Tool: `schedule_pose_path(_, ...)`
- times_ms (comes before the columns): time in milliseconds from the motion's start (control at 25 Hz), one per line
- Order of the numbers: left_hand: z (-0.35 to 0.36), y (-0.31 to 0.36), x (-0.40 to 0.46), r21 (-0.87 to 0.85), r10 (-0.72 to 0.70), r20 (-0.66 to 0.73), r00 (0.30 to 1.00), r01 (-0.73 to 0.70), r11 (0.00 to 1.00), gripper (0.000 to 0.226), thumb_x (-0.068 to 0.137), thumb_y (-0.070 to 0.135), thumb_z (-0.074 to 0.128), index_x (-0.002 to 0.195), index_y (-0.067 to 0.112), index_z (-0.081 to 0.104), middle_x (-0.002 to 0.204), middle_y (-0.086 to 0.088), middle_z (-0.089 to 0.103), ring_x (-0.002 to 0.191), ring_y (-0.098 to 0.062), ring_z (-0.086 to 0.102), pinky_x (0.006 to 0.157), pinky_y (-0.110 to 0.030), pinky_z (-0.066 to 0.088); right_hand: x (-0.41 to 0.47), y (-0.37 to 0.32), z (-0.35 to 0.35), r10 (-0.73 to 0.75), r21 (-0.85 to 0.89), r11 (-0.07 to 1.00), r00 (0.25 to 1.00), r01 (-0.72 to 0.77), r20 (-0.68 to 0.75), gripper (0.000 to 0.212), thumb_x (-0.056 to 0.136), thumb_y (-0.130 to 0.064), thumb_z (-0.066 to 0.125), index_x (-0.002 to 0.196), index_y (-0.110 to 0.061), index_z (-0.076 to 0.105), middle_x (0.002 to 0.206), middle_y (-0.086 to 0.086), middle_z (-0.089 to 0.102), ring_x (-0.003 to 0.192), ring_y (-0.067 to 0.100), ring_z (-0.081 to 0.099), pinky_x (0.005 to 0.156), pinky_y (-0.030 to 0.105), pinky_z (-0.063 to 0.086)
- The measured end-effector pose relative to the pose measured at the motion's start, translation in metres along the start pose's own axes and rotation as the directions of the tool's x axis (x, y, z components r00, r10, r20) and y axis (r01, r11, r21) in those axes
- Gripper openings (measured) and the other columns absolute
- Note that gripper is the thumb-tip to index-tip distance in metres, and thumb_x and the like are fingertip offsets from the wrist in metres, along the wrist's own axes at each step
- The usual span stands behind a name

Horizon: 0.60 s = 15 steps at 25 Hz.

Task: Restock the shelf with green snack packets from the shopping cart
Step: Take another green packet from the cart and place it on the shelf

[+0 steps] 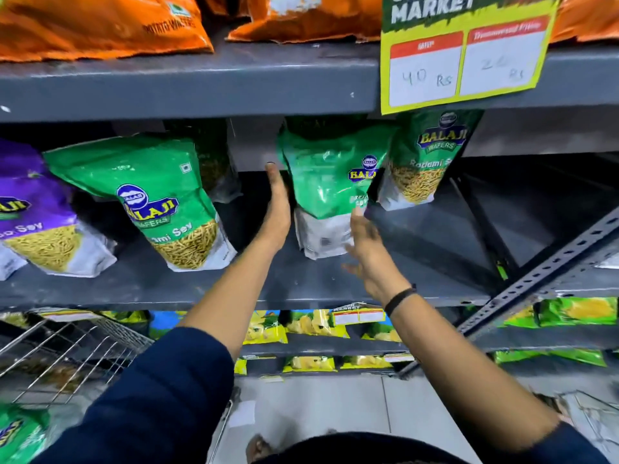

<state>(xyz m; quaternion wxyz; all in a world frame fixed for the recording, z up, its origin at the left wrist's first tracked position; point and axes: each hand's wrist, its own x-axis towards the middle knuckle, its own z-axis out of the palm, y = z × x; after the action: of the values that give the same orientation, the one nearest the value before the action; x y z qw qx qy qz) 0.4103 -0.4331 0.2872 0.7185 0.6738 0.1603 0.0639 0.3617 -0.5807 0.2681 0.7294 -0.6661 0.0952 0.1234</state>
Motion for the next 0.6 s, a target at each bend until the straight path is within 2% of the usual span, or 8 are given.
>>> schedule_pose_path(40, -0.008, -0.008, 0.006, 0.037, 0.012, -0.102, 0.995, -0.008, 0.999, 0.089, 0.073, 0.081, 0.010, 0.107, 0.020, 0.064, 0.109, -0.004, 0.072, 0.099, -0.022, 0.064, 0.088, -0.036, 0.051, 0.004, -0.001, 0.000, -0.022, 0.009, 1.000, 1.000, 0.022, -0.009, 0.054, 0.091, -0.051, 0.034, 0.136, -0.023, 0.034, 0.134, -0.006, 0.042, 0.119, 0.013, 0.043, 0.106, 0.037, 0.036)
schedule_pose_path(80, -0.013, -0.015, 0.011, 0.055, 0.012, -0.176, 0.984, -0.003, 0.998, 0.085, 0.073, 0.081, 0.014, 0.091, 0.019, 0.069, 0.087, -0.006, 0.077, 0.080, -0.024, 0.068, 0.074, -0.035, 0.053, 0.009, -0.006, -0.002, -0.059, 0.028, 0.998, 0.997, 0.060, -0.058, 0.056, 0.092, -0.048, 0.033, 0.141, -0.022, 0.029, 0.145, -0.004, 0.036, 0.130, 0.013, 0.037, 0.112, 0.034, 0.028)
schedule_pose_path(120, -0.017, -0.024, 0.017, 0.048, 0.004, -0.211, 0.977, 0.006, 0.999, 0.083, 0.072, 0.082, 0.017, 0.084, 0.018, 0.069, 0.079, -0.007, 0.076, 0.072, -0.026, 0.067, 0.068, -0.034, 0.052, 0.012, -0.010, -0.006, -0.082, 0.042, 0.995, 0.989, 0.088, -0.122, 0.056, 0.093, -0.046, 0.032, 0.142, -0.020, 0.026, 0.152, -0.002, 0.030, 0.137, 0.013, 0.031, 0.111, 0.028, 0.023)
schedule_pose_path(200, -0.017, -0.028, 0.016, 0.065, -0.045, -0.194, 0.980, 0.058, 0.996, 0.086, 0.063, 0.087, 0.022, 0.104, 0.024, 0.063, 0.112, -0.006, 0.070, 0.099, -0.027, 0.063, 0.092, -0.043, 0.050, 0.016, -0.005, -0.010, -0.060, 0.059, 0.996, 0.980, 0.072, -0.190, 0.056, 0.093, -0.046, 0.031, 0.142, -0.020, 0.027, 0.154, 0.000, 0.028, 0.140, 0.016, 0.028, 0.108, 0.026, 0.024)
schedule_pose_path(280, -0.008, -0.029, 0.009, 0.042, -0.084, -0.102, 0.991, 0.089, 0.995, 0.074, 0.070, 0.080, 0.026, 0.118, 0.032, 0.055, 0.131, 0.001, 0.059, 0.117, -0.020, 0.053, 0.107, -0.048, 0.039, 0.012, 0.005, -0.010, -0.007, 0.060, 0.998, 0.992, 0.014, -0.125, 0.054, 0.092, -0.051, 0.030, 0.136, -0.022, 0.036, 0.147, 0.002, 0.040, 0.135, 0.020, 0.036, 0.110, 0.039, 0.030)
schedule_pose_path(400, 0.007, -0.027, -0.003, 0.020, -0.084, -0.031, 0.996, 0.084, 0.996, 0.058, 0.082, 0.068, 0.027, 0.119, 0.032, 0.053, 0.130, -0.001, 0.059, 0.115, -0.019, 0.055, 0.107, -0.048, 0.040, 0.016, 0.003, -0.004, 0.021, 0.126, 0.992, 0.999, -0.016, -0.038, 0.043, 0.094, -0.044, 0.033, 0.128, -0.019, 0.040, 0.126, -0.002, 0.050, 0.118, 0.017, 0.049, 0.105, 0.046, 0.039)
schedule_pose_path(520, 0.005, -0.030, -0.003, 0.039, -0.069, -0.042, 0.997, 0.070, 0.997, 0.053, 0.081, 0.068, 0.029, 0.119, 0.037, 0.051, 0.132, -0.001, 0.057, 0.116, -0.021, 0.053, 0.106, -0.050, 0.040, 0.028, 0.004, -0.001, 0.000, 0.104, 0.995, 0.998, 0.007, -0.059, 0.048, 0.092, -0.044, 0.038, 0.132, -0.018, 0.038, 0.139, 0.004, 0.048, 0.124, 0.020, 0.049, 0.108, 0.048, 0.040)
schedule_pose_path(600, 0.001, -0.032, -0.002, 0.041, -0.064, -0.041, 0.997, 0.066, 0.997, 0.049, 0.087, 0.061, 0.028, 0.123, 0.033, 0.048, 0.134, 0.000, 0.054, 0.118, -0.020, 0.051, 0.107, -0.048, 0.039, 0.026, 0.010, 0.004, -0.036, 0.069, 0.997, 0.993, 0.043, -0.113, 0.048, 0.091, -0.046, 0.040, 0.130, -0.018, 0.041, 0.139, 0.007, 0.049, 0.125, 0.021, 0.050, 0.108, 0.045, 0.040)
